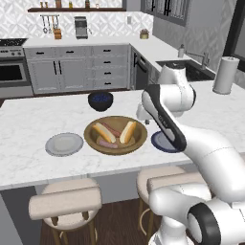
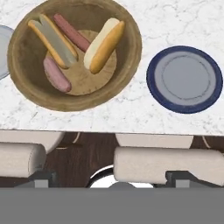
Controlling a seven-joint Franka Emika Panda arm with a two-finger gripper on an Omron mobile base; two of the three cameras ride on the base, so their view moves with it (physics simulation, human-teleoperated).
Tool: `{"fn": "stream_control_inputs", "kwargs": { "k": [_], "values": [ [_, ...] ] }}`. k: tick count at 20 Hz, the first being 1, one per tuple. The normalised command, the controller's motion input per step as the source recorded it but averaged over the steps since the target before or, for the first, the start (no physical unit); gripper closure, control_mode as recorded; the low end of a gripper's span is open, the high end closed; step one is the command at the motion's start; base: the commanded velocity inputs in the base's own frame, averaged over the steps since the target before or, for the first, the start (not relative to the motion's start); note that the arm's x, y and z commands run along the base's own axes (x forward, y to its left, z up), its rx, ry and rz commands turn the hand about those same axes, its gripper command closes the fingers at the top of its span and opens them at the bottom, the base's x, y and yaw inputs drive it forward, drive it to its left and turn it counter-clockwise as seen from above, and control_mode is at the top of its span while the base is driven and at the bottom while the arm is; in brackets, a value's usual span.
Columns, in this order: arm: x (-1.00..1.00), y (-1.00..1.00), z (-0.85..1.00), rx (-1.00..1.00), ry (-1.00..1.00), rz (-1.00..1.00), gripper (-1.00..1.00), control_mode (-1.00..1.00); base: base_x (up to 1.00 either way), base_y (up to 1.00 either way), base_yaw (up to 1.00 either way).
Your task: Place one bun and one sausage from the bowl on each plate.
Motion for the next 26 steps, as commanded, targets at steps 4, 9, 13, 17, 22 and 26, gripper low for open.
{"fn": "stream_control_inputs", "kwargs": {
  "k": [4, 9, 13, 17, 22, 26],
  "values": [
    [0.42, 0.01, -0.57, 0.00, 0.02, -0.16, -1.00, -1.00, 0.00, 0.00, 0.00],
    [0.75, 0.10, -0.50, 0.00, 0.04, -0.09, -1.00, -1.00, 0.00, 0.00, 0.00],
    [0.80, 0.38, -0.41, 0.00, -0.01, -0.03, -1.00, -1.00, 0.00, 0.00, 0.00],
    [0.86, 0.03, -0.44, 0.01, -0.05, 0.00, -1.00, -1.00, 0.00, 0.00, 0.00],
    [0.81, 0.05, -0.45, 0.00, -0.01, -0.01, -1.00, -1.00, 0.00, 0.00, 0.00],
    [0.70, 0.17, -0.40, 0.00, 0.00, -0.02, -1.00, -1.00, 0.00, 0.00, 0.00]
  ]
}}
